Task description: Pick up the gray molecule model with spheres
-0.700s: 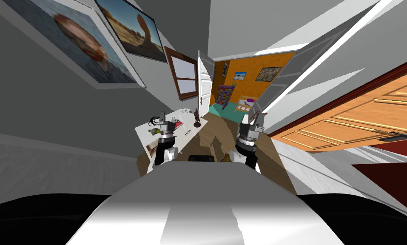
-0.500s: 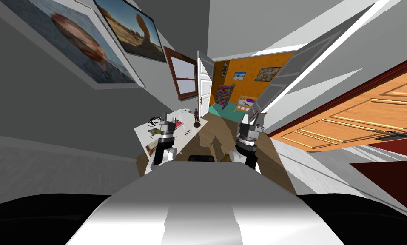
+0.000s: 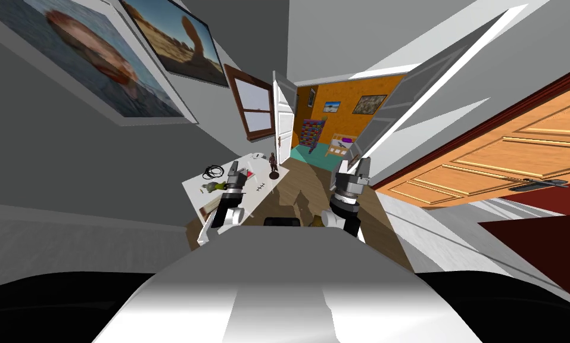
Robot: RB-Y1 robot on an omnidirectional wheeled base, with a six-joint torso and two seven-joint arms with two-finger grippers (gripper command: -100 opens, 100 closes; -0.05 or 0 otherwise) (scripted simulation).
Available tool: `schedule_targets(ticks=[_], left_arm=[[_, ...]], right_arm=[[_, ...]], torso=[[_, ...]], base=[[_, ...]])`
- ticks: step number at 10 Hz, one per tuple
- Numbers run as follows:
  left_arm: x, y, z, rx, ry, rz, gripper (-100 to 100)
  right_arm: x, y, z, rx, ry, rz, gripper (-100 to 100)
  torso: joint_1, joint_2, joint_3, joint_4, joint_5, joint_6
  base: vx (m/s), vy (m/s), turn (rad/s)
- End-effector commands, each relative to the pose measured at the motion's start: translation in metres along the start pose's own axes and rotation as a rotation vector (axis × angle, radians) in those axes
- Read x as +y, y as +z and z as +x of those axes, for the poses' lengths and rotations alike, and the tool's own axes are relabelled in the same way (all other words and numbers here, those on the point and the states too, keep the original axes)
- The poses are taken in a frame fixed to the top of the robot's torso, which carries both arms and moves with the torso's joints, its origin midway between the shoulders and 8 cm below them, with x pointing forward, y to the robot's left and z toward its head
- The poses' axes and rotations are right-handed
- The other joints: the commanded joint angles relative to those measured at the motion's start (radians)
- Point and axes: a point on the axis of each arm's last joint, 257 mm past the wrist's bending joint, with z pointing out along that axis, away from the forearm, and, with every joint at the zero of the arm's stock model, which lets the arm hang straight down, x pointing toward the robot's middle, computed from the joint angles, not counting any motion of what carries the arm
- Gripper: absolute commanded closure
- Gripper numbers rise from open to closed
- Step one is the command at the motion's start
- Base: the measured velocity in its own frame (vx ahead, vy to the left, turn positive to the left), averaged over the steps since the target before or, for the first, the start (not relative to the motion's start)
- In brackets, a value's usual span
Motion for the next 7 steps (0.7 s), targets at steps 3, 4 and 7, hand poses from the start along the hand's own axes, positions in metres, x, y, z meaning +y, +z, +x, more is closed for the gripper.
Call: schedule_targets(ticks=[3, 4, 7], left_arm=[[0.051, -0.010, -0.017, -0.024, -0.042, -0.154, -100], [0.066, -0.014, -0.024, -0.038, -0.059, -0.199, -100], [0.096, -0.023, -0.037, -0.072, -0.097, -0.292, -100]], right_arm=[[0.000, 0.000, 0.000, 0.000, 0.000, 0.000, 0], [0.000, 0.000, 0.000, 0.000, 0.000, 0.000, 0], [0.000, 0.000, 0.000, 0.000, 0.000, 0.000, 0]], torso=[[-0.001, 0.000, 0.000, 0.000, 0.000, 0.000], [-0.001, -0.001, 0.000, 0.000, 0.000, 0.000], [0.000, -0.001, -0.001, 0.000, 0.000, 0.000]], base=[[0.041, -0.018, -0.082], [0.047, -0.012, -0.073], [0.045, -0.008, -0.074]])
